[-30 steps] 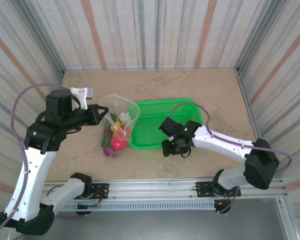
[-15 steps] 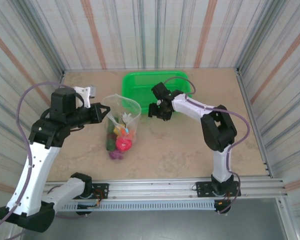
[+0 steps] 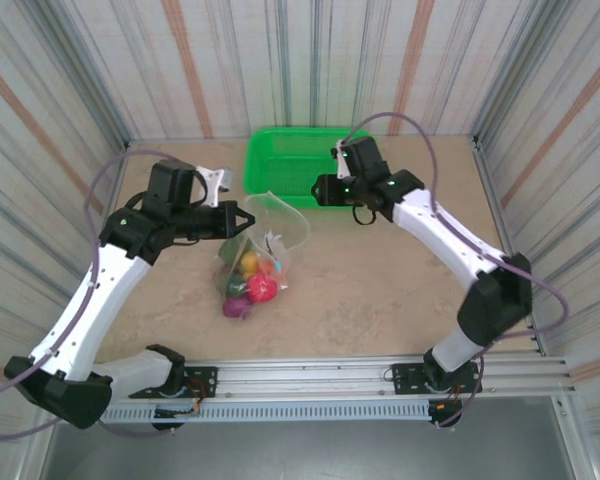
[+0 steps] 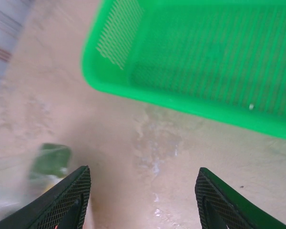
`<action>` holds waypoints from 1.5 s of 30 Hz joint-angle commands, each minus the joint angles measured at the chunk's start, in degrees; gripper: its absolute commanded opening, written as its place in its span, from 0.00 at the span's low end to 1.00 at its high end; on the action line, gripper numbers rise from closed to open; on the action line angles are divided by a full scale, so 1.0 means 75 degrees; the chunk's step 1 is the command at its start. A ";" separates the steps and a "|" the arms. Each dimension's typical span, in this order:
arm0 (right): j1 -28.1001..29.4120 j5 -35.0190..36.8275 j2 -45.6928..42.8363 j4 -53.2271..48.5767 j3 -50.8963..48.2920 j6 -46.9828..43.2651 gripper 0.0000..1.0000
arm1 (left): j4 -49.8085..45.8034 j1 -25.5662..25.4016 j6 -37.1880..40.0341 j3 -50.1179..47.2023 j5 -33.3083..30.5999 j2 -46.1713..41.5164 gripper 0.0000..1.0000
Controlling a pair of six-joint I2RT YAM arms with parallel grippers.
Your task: Place the food in the zip-top bag and seal the zipper
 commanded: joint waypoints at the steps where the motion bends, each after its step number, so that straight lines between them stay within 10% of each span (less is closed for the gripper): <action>1: 0.0301 0.0395 -0.0915 -0.0243 -0.0319 -0.2251 0.61 | 0.0173 -0.0393 0.0271 0.0378 0.0094 0.0336 0.03; 6: 0.1527 -0.0025 -0.2704 0.0451 -0.1738 -0.6882 0.57 | 0.0281 -0.0604 0.0242 0.0530 0.0298 0.0739 0.04; 13: 0.2355 -0.0830 -0.3251 -0.1577 -0.1867 -0.9978 0.53 | 0.0297 -0.0732 0.0406 0.0714 0.0622 0.1245 0.05; 25: 0.2382 -0.1437 -0.2593 -0.0883 -0.2392 -0.9796 0.54 | 0.0320 -0.1250 0.0406 0.1083 0.0555 0.1627 0.05; 34: 0.2450 -0.1714 -0.2585 -0.0413 -0.2541 -0.9001 0.33 | 0.0114 -0.1824 0.0719 0.2324 0.0621 0.2696 0.05; 40: 0.2598 -0.1860 -0.2867 -0.0215 -0.2439 -0.7503 0.14 | -0.0454 -0.2506 0.1518 0.3619 0.0005 0.3581 0.24; 45: 0.2600 -0.1554 -0.3017 0.0079 -0.2366 -0.5743 0.07 | 0.0184 -0.2330 0.1561 0.2833 -0.0210 0.2906 0.63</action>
